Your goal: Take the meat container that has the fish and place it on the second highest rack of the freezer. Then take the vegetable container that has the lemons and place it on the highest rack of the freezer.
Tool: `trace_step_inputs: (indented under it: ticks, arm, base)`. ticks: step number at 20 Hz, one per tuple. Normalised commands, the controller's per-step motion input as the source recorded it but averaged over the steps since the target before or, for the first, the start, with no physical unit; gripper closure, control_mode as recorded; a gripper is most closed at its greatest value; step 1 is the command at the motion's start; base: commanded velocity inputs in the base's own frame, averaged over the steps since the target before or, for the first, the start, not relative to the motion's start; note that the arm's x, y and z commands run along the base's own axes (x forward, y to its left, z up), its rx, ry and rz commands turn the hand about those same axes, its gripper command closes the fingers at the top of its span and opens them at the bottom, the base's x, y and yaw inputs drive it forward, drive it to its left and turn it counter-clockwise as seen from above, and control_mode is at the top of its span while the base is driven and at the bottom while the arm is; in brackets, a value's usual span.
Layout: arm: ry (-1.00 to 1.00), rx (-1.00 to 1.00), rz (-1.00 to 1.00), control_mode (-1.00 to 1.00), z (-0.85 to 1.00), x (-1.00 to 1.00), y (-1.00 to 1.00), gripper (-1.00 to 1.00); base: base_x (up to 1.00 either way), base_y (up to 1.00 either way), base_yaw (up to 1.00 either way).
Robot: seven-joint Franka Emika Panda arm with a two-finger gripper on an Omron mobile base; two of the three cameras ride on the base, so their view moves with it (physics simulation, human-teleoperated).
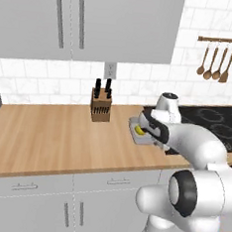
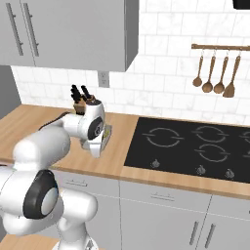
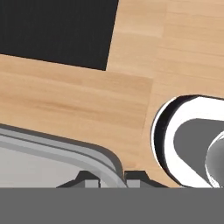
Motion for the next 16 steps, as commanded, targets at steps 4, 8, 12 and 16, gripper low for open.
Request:
trace_step_inputs:
  ticks: [4, 8, 12, 16]
  arm:
    - [0.00, 0.03, 0.16, -1.00, 1.00, -0.56, 0.00, 1.00]
    - [0.05, 0.05, 0.20, -1.00, 1.00, -0.37, 0.00, 1.00]
    - [0.11, 0.04, 0.22, -1.00, 1.00, -0.33, 0.00, 1.00]
    - [0.11, 0.01, 0.30, -1.00, 1.00, -0.39, 0.02, 1.00]
  base:
    - [0.00, 0.00, 0.00]
    - [0.00, 0.00, 0.00]
    - [0.00, 0.00, 0.00]
    - [0.00, 0.00, 0.00]
